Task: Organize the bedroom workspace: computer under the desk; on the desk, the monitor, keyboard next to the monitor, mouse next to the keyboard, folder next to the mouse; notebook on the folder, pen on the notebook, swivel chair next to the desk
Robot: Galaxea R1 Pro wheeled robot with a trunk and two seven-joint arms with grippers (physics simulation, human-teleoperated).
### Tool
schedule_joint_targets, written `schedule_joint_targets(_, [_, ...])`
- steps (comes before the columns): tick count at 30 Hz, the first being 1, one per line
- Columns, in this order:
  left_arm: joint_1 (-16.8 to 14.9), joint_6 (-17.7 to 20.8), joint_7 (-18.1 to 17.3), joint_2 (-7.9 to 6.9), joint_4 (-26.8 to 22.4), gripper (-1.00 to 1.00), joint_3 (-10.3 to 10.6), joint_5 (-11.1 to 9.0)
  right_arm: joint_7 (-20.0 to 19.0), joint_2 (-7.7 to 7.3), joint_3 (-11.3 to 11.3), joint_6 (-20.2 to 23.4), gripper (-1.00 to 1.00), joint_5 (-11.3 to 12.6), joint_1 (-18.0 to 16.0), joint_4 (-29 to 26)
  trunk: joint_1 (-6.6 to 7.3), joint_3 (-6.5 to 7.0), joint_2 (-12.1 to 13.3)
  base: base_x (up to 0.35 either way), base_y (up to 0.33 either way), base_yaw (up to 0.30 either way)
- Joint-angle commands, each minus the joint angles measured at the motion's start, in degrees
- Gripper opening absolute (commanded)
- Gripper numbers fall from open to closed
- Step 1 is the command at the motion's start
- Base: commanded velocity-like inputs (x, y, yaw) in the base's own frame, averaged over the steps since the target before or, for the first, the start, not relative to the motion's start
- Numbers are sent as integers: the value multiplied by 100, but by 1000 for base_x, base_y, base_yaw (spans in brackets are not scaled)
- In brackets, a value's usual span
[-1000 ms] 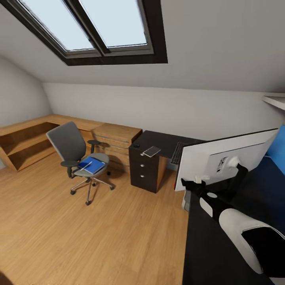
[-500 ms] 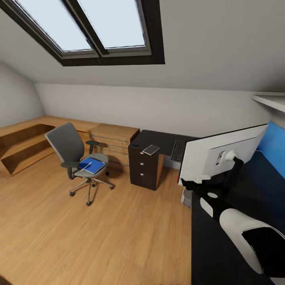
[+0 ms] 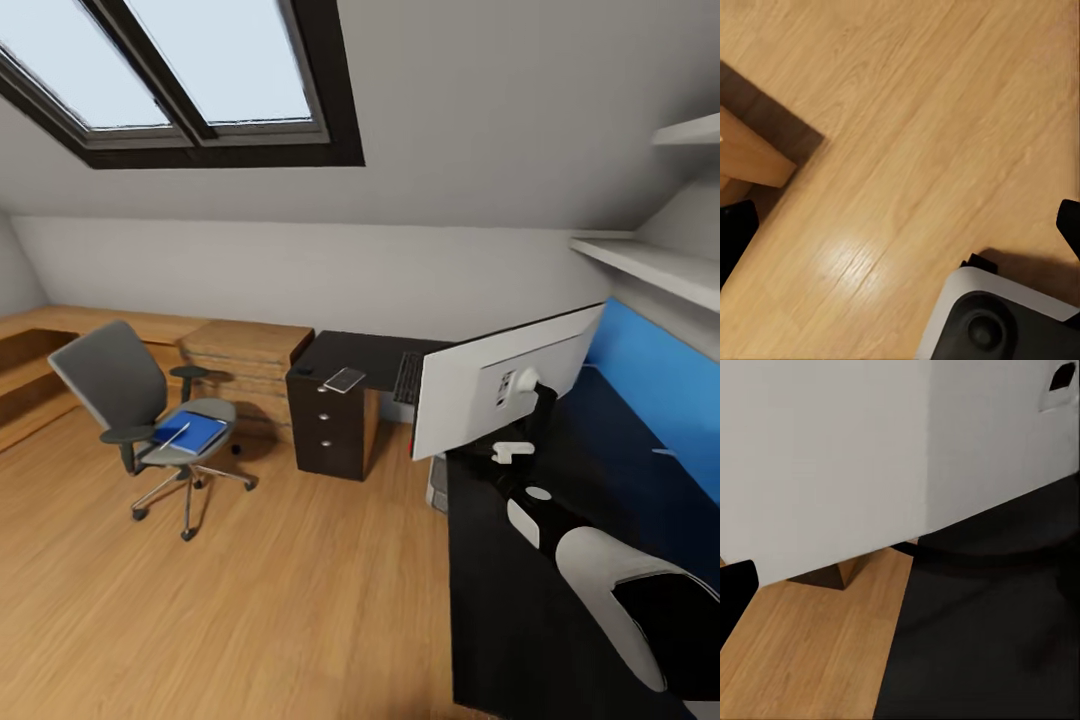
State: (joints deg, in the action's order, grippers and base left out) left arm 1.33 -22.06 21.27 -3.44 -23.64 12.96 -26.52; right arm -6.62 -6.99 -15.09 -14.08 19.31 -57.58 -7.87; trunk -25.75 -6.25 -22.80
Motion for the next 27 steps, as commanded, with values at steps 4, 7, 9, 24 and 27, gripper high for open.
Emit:
schedule_joint_targets(4, [1,-9,44,-17,-14,100,49,-37,-20,-15,-30,-17,100,72,-6,8,-4,-3,-12,0,171,-283])
schedule_joint_targets(7, [2,-9,44,-26,-13,100,49,-37,-7,-26,-24,-16,100,78,-7,9,-4,0,-12,0,264,-288])
schedule_joint_targets(9, [2,-9,44,-31,-13,100,49,-37,4,-83,-18,-16,100,86,-7,21,-4,0,-12,0,303,-291])
schedule_joint_targets(24, [1,21,37,-77,-9,100,49,-46,35,-471,18,-41,100,1241,-8,276,-4,1,-12,15,332,-94])
schedule_joint_targets(27, [1,24,0,-78,-9,100,49,-46,59,-488,22,-48,100,1270,-8,278,-4,1,-12,174,287,-3])
